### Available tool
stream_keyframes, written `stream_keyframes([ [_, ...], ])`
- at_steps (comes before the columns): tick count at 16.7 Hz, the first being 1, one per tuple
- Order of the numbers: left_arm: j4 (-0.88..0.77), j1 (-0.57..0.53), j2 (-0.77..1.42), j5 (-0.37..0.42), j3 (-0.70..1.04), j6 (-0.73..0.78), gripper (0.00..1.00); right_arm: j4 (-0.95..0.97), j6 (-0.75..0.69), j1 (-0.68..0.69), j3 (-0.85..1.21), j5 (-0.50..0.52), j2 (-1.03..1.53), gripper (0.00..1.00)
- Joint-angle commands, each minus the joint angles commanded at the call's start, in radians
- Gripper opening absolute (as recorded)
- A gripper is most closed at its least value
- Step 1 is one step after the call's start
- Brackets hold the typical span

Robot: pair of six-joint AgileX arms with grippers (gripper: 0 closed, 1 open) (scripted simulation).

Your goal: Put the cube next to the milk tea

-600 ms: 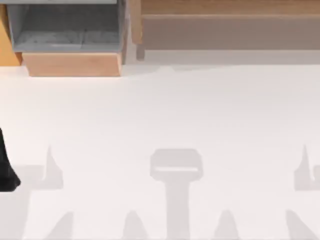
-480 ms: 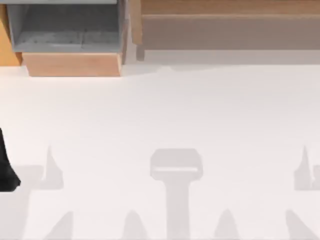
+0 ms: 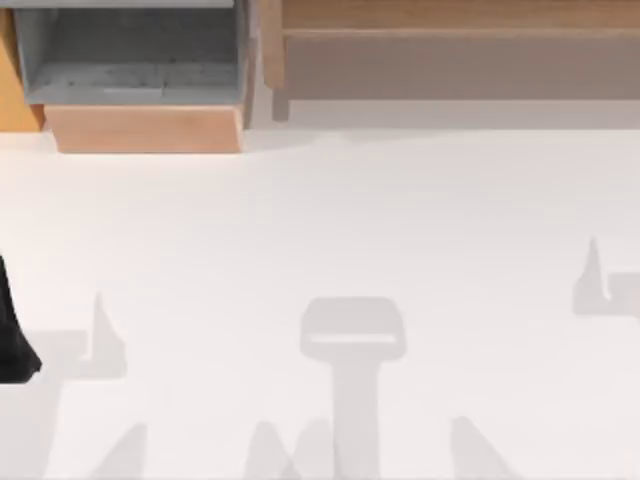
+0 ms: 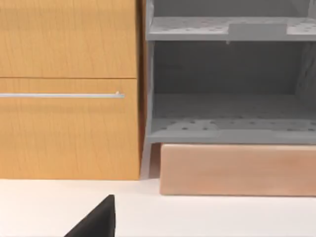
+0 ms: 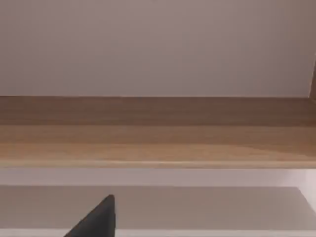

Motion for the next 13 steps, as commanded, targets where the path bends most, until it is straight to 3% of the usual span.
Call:
stream_keyframes([
  [8, 0.0, 0.0, 0.0, 0.0, 0.0, 0.0, 1.0, 0.064, 0.007, 0.001, 0.669, 0.014, 0.767, 1.0],
  [13, 0.0, 0.0, 0.0, 0.0, 0.0, 0.0, 1.0, 0.095, 0.012, 0.002, 0.964, 0.019, 1.098, 1.0],
])
